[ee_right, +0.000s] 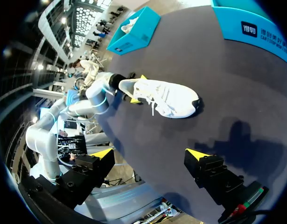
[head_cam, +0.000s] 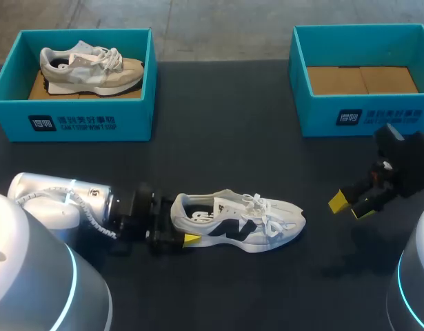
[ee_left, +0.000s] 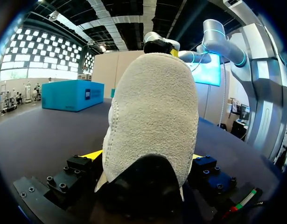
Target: Take the shoe out of the shoebox, open the shoe tongue, remove and reinsert the insole, then place the shoe into the shoebox
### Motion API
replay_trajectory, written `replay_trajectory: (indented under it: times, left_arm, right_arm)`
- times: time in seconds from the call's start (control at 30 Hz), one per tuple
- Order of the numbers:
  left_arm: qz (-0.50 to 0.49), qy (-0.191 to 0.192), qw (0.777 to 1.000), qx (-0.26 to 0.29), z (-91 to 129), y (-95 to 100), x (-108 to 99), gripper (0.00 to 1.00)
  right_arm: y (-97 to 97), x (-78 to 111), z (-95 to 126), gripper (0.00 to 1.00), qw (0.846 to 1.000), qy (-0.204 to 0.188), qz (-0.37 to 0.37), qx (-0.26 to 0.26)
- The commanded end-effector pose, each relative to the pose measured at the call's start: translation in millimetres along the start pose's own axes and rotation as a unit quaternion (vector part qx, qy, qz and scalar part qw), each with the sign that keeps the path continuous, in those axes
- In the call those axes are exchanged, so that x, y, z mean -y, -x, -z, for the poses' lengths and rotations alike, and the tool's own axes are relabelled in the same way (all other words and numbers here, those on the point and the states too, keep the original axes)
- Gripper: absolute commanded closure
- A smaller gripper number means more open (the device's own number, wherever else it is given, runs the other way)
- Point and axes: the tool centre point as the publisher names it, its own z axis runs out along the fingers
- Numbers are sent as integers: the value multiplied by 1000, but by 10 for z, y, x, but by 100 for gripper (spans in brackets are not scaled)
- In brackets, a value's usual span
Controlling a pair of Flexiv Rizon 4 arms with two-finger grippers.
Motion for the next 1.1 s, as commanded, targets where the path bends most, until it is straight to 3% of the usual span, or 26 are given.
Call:
replay_trajectory:
  times: [0.03,1.1]
  left_arm:
    - [1,0,1000,-3,-40,1,-17,0]
    - [-4,-4,1000,12,-48,-11,31,0]
  right_arm:
    - [-4,8,-2,0,1000,0,-1,1]
    - [-4,8,-2,0,1000,0,-1,1]
